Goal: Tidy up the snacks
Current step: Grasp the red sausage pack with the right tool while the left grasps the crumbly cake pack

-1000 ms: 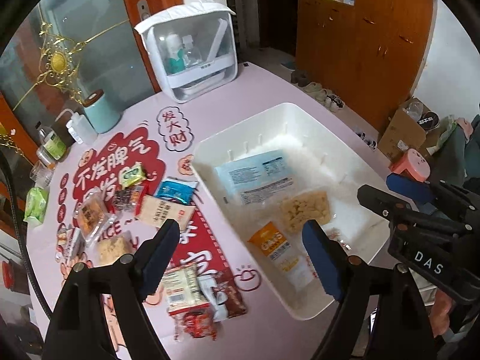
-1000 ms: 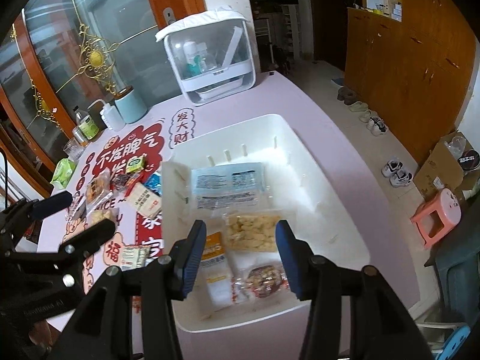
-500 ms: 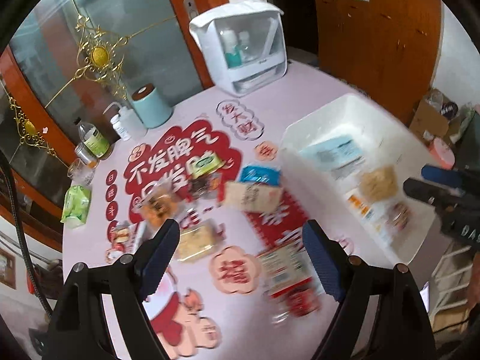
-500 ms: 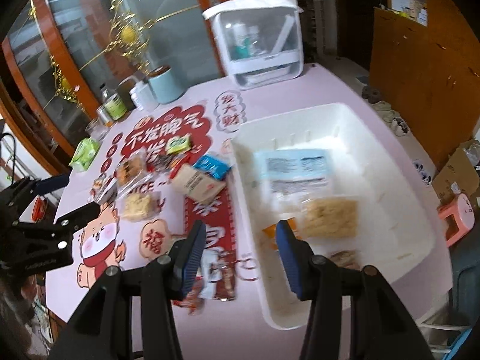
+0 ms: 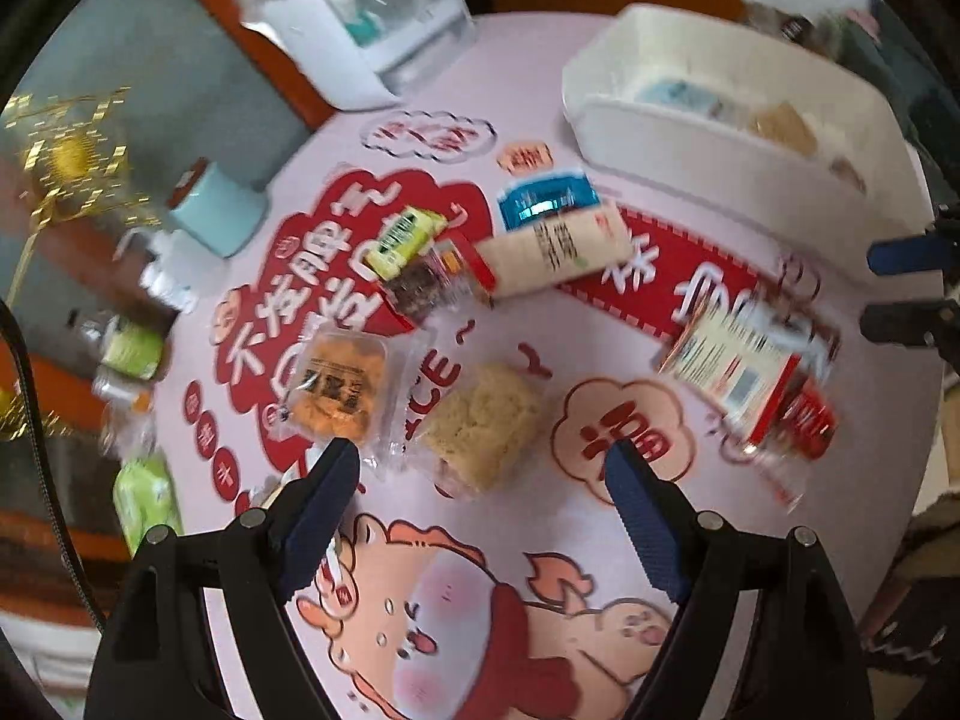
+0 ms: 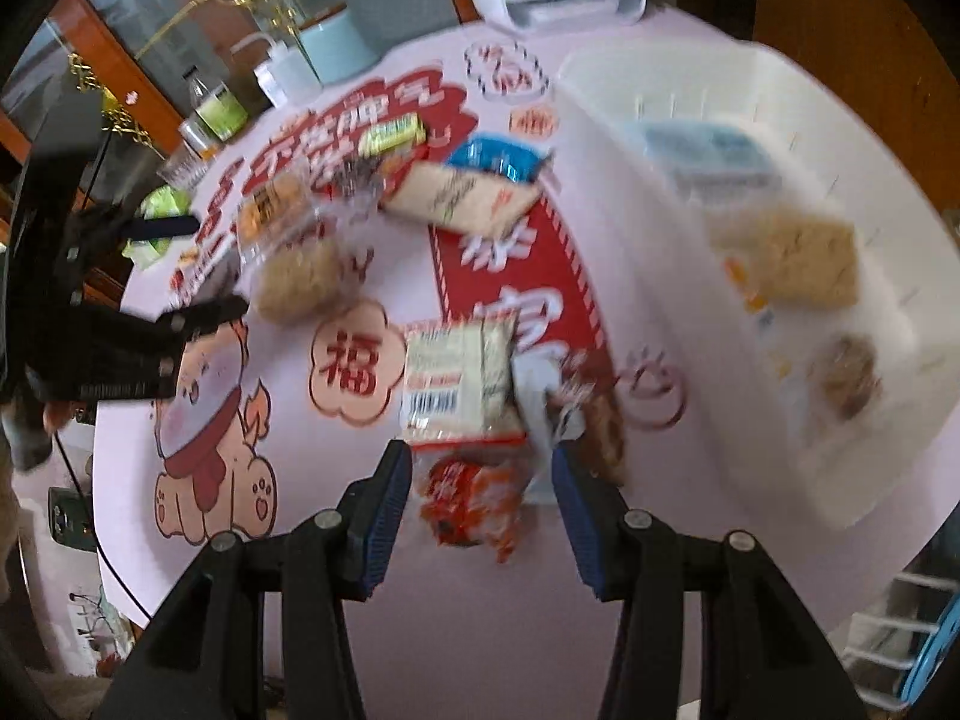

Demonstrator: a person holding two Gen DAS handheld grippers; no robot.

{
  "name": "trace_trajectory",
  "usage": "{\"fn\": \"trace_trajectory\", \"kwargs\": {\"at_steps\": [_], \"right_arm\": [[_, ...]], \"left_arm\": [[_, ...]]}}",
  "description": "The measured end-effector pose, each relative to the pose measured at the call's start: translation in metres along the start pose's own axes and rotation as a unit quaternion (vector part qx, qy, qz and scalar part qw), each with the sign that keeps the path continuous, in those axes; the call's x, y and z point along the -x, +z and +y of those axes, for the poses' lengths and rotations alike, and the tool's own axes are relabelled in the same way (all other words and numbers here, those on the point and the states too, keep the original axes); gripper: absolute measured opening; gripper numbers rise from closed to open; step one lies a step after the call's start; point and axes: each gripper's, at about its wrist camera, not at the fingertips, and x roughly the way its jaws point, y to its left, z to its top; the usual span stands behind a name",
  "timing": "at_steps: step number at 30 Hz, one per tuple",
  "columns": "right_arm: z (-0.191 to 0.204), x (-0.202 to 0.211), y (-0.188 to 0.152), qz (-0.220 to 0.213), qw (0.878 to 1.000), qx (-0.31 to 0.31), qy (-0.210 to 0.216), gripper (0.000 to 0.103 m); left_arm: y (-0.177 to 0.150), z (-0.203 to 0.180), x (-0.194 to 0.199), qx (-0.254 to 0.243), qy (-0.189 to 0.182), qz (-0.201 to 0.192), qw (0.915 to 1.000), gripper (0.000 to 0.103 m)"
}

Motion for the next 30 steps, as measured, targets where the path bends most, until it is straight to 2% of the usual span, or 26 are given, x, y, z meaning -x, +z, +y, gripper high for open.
{"fn": "trace_trajectory", "kwargs": {"at_steps": [7,12,19,24,26,28,30], "right_arm": [[0.006,-0.035,-0.021,0.042,0.999,-0.032,0.007,0.049],[0.005,-0.047,-0.023,0.041,0.998,-0.044,-0.007,0.051],[0.012,-0.048,-0.025,0.028,0.999,-0.031,-0.018,0.055],[0.012,-0.057,-0.025,0.04,0.999,-0.029,-0.018,0.058],[0.014,-0.058,-0.023,0.035,0.999,-0.021,-0.021,0.056],[0.015,-0.058,-0.023,0.028,0.999,-0.013,-0.021,0.054],[0.017,-0.058,-0.024,0.027,0.999,-0.003,-0.022,0.054]], "left_arm": [[0.005,0.007,-0.053,-0.057,-0.038,0.03,0.9972,0.083],[0.006,0.008,-0.086,-0.076,-0.063,0.061,0.9933,0.083],[0.007,0.015,-0.125,-0.063,-0.086,0.103,0.9889,0.083],[0.008,0.018,-0.132,-0.05,-0.104,0.11,0.9872,0.083],[0.007,0.017,-0.132,-0.047,-0.104,0.11,0.9874,0.08],[0.006,0.018,-0.13,-0.038,-0.108,0.109,0.9875,0.062],[0.006,0.015,-0.128,-0.029,-0.095,0.112,0.9887,0.06]]}}
